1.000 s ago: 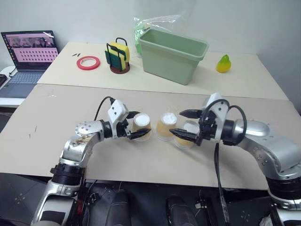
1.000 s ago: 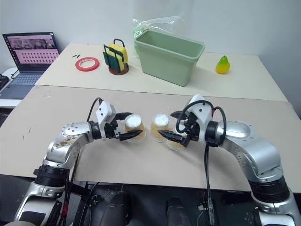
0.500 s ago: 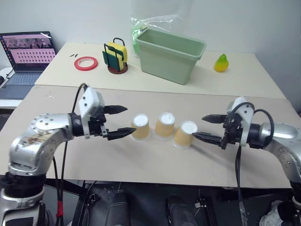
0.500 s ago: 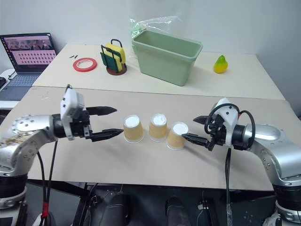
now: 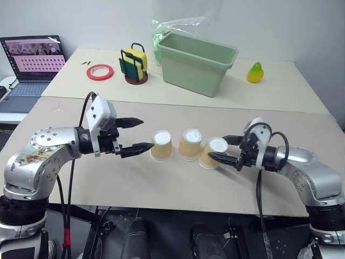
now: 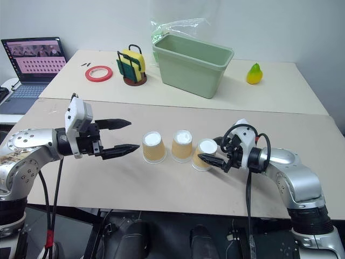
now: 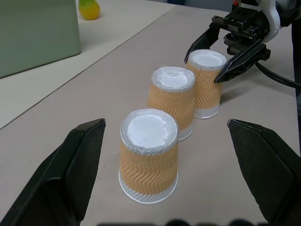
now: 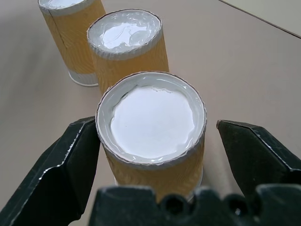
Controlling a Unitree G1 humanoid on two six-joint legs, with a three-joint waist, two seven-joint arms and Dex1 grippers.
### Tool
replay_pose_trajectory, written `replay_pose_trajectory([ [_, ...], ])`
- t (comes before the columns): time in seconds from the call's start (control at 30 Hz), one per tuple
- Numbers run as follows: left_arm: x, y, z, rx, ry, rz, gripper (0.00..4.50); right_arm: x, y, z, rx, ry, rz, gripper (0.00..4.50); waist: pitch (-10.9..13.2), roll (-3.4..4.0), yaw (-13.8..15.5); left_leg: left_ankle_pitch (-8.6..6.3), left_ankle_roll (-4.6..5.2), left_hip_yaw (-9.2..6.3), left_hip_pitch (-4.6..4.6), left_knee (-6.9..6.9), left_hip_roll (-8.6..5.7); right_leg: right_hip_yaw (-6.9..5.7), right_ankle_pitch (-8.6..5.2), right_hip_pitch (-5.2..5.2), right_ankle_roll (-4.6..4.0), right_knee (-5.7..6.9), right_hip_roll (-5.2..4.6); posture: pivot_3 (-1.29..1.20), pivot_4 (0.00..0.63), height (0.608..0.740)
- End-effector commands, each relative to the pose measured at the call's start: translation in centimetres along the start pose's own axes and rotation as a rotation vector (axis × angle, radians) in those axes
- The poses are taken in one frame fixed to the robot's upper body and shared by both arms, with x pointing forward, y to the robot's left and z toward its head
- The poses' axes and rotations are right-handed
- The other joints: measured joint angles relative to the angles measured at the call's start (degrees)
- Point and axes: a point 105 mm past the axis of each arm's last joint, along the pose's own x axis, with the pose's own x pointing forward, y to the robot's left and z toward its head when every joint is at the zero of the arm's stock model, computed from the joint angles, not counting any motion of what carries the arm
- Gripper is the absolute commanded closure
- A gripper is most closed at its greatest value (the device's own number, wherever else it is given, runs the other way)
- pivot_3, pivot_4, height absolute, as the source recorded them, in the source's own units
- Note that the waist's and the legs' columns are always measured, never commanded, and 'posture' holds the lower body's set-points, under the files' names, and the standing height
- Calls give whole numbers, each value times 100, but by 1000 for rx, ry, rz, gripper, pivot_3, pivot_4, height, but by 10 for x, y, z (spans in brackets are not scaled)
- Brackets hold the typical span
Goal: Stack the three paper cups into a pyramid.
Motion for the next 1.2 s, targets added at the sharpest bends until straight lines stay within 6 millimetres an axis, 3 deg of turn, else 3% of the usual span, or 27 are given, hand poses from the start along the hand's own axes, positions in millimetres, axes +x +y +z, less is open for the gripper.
replay_pose_trajectory([
  [0.03,1,-4,12,47,-21,-14,67,-1,0,14,-52,-39,-2,0,0,0,0,0,0,0,0,0,0,0,0,0,0,0,0,0,150,656],
  [0.07,1,-4,12,47,-21,-14,67,-1,1,16,-53,-45,-2,0,0,0,0,0,0,0,0,0,0,0,0,0,0,0,0,0,150,656],
  [0.17,2,-4,12,49,-21,-12,0,-2,1,18,-54,-54,0,673,0,0,-1,0,0,0,0,0,0,0,0,0,0,0,0,0,150,656],
  [0.23,2,-4,12,50,-22,-10,0,-2,2,20,-58,-57,1,1434,0,0,0,0,0,0,0,0,0,0,0,0,0,0,0,0,150,656],
  [0.3,3,-3,12,53,-22,-8,0,-3,2,22,-65,-63,0,1842,0,0,0,0,0,0,0,0,0,0,0,0,0,0,0,0,150,656],
  [0.47,4,-4,12,53,-22,-11,0,-9,-7,35,-88,-89,-38,1843,0,0,-2,0,0,0,0,0,0,0,0,0,0,0,0,0,150,656],
  [0.67,7,-5,14,54,-26,-17,0,-35,-51,64,-230,-46,-163,1843,2,2,11,0,0,1,-1,3,0,0,0,-1,0,0,-1,0,150,656],
  [0.73,7,-5,14,55,-27,-18,0,-37,-55,79,-286,-48,-153,1843,2,3,6,0,0,2,-2,3,0,0,-3,-3,-6,0,-1,0,150,656],
  [0.8,7,-4,14,57,-25,-20,0,-30,-45,112,-383,-90,-76,1843,10,16,-18,0,0,1,0,-1,0,0,-3,-4,-5,1,0,0,150,656],
  [0.87,8,-4,15,61,-25,-30,0,-17,-21,156,-475,-174,66,1843,44,64,-114,0,0,8,-4,1,0,9,1,-15,-2,5,0,0,150,656],
  [0.9,9,-4,16,62,-26,-34,0,-11,-9,168,-499,-198,133,1843,48,71,-143,0,0,9,-4,-2,0,13,2,-18,-1,9,1,0,150,656],
  [1.07,12,-3,16,70,-20,-62,0,25,28,201,-464,-229,378,1843,49,71,-177,0,0,1,5,-35,0,1,-8,-19,-15,14,5,0,150,656],
  [1.2,13,-6,17,77,-18,-78,0,38,52,208,-447,-219,536,1843,57,74,-114,1,0,0,-1,-32,0,-4,-8,-21,-15,16,2,0,150,656],
])
